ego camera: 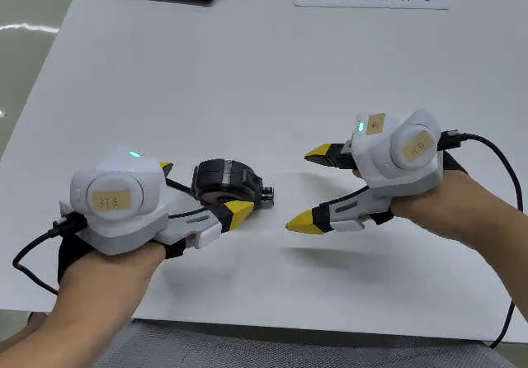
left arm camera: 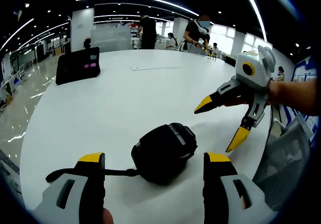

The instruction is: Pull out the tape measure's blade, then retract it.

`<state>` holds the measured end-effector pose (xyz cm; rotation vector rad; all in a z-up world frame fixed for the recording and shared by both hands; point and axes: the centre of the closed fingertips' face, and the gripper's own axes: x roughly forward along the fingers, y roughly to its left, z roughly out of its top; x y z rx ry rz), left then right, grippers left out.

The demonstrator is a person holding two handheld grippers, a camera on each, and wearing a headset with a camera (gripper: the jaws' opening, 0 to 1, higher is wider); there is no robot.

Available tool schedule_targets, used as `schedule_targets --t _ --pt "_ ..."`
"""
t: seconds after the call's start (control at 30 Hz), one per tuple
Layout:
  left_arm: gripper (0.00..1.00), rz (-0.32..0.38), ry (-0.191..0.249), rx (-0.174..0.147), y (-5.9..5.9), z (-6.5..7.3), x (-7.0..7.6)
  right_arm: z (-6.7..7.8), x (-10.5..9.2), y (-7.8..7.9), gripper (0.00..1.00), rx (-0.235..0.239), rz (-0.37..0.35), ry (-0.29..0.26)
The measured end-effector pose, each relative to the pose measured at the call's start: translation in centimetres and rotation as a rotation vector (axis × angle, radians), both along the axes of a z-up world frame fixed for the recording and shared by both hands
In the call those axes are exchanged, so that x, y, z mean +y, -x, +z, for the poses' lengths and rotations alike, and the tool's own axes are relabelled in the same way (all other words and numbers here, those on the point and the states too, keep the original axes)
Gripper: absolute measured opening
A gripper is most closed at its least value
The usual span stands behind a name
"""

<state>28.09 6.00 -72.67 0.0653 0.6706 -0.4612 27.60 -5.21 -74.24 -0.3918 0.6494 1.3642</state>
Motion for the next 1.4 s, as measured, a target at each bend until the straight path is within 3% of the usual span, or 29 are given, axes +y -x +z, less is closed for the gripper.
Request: schedule_targets --t 0.3,0.37,0.53,0.67,0.9,1.4 --pt "0.82 -0.082 -0.052 -0.015 0.5 0.7 0.5 1.2 -1.8 -0.2 0.71 -0.027 -0.063 -0.016" --pt "0.83 -0.097 -0.067 -0.015 0.6 0.7 0.8 1.5 -2.2 -0.4 0.71 -0.057 -0.076 -0.022" --pt "0.83 -0.147 -0.102 -0.026 0.9 0.9 1.2 1.7 -3.4 -0.5 0.76 -0.061 -0.112 -0.013" --pt "0.86 -0.149 -0.113 -0.031 1.0 1.1 1.7 2.0 -4.0 -0.4 0.78 -0.066 -0.130 -0.025" --pt "0.90 -0.199 -0.149 -0.071 1.4 1.7 2.2 2.0 -5.2 0.1 0.80 -0.063 -0.154 -0.022" --pt "0.92 -0.262 -0.141 -0.082 2.7 1.9 2.1 2.3 -7.7 1.3 0.85 -0.049 -0.226 -0.024"
